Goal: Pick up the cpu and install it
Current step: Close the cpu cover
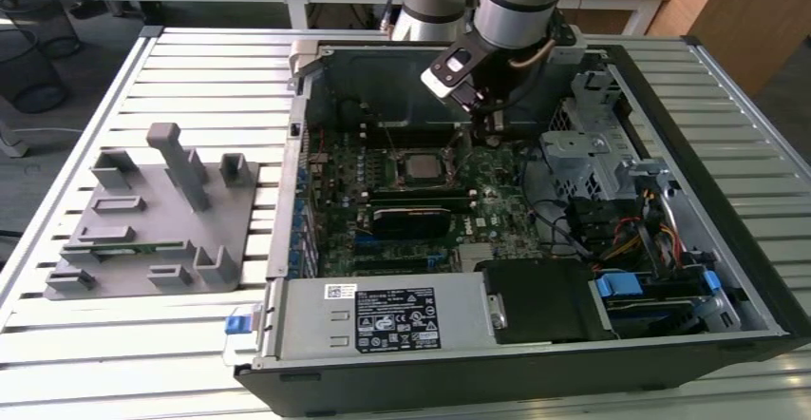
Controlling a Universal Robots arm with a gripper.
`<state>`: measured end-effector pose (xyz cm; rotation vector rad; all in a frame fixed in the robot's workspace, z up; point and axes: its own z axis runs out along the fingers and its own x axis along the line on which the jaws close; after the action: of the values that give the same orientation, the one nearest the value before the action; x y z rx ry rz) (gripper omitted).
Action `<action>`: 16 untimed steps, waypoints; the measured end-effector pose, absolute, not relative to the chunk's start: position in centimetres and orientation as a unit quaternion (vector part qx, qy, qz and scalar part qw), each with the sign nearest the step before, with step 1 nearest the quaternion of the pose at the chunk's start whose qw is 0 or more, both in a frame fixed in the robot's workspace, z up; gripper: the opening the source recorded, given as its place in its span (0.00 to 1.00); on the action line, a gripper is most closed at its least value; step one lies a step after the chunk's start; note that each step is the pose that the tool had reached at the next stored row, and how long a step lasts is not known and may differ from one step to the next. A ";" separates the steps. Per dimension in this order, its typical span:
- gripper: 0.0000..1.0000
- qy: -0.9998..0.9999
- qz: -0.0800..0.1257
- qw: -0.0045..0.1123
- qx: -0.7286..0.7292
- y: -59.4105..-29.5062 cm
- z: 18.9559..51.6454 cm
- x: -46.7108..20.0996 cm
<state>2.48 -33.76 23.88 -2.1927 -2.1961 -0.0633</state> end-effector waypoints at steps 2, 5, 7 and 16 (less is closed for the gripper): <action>0.11 -0.707 -0.020 0.019 -0.706 -33.7 23.9 2.2; 0.11 -0.707 -0.020 0.019 -0.706 -33.7 23.9 1.8; 0.11 -0.707 -0.020 0.019 -0.706 -33.6 23.9 1.5; 0.11 -0.707 -0.020 0.019 -0.706 -33.6 23.9 0.2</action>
<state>0.20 -33.60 23.88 -2.1928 -2.1960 -0.0633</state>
